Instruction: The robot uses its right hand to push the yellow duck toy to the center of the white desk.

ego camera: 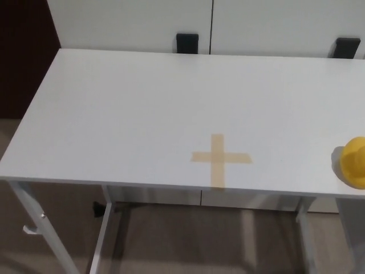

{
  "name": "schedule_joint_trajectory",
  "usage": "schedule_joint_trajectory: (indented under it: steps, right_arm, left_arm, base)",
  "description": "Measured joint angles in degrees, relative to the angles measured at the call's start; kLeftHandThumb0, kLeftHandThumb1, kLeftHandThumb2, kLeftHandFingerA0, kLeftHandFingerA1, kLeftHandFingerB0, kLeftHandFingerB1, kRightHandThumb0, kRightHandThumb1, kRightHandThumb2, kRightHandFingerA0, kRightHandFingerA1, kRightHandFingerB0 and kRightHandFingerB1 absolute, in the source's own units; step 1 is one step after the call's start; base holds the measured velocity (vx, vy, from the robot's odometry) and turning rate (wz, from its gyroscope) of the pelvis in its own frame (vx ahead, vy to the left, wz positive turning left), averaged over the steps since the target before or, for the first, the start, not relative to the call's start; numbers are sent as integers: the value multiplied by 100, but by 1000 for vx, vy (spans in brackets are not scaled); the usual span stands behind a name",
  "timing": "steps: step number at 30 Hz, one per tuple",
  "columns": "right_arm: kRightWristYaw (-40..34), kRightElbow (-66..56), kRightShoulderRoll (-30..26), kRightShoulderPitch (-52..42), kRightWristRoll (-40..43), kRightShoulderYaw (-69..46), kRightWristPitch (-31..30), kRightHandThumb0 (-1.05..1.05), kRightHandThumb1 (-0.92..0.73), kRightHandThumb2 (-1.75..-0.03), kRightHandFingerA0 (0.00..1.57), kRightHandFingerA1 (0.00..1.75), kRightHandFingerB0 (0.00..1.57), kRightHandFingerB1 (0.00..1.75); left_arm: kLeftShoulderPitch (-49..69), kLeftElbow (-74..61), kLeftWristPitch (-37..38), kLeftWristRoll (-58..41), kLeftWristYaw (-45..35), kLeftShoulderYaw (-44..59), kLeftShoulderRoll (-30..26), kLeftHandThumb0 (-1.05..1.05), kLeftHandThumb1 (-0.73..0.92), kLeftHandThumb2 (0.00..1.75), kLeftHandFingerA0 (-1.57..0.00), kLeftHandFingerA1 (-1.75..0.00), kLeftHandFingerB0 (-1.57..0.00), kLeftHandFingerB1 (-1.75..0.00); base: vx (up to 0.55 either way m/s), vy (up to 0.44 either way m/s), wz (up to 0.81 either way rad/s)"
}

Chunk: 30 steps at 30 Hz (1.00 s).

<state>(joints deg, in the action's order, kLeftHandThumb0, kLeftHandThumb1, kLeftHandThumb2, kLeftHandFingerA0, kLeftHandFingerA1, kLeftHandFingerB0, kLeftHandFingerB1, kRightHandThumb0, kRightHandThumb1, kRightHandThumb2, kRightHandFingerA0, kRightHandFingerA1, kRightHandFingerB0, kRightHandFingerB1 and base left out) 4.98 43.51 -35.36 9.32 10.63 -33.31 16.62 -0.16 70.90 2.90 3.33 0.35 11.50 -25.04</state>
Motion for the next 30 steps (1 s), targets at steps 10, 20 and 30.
schedule_joint_trajectory:
  steps: [10, 20, 30]
  right_arm:
    - [117, -1389, 371, 416, 82, 782, -783, -80, -92, -74, 0, 26, 8, 23]
    - [168, -986, 1048, 1161, -189, 1829, -1313, -87, -77, -118, 6, 40, 7, 33]
    - [45, -526, 1493, 1346, -398, 2180, -1340, -89, -83, -122, 9, 49, 0, 32]
  left_arm:
    - [14, -18, 2, -9, 0, 22, 19, 57, -34, 175, -121, -110, -125, -114]
    - [-33, -28, 5, -9, 1, 21, 21, 60, -30, 175, -111, -112, -113, -108]
    - [-78, -41, 5, -16, -3, 40, 23, 51, -30, 174, -104, -114, -109, -112]
  base:
    - [0, 0, 0]
    - [0, 0, 0]
    - [0, 0, 0]
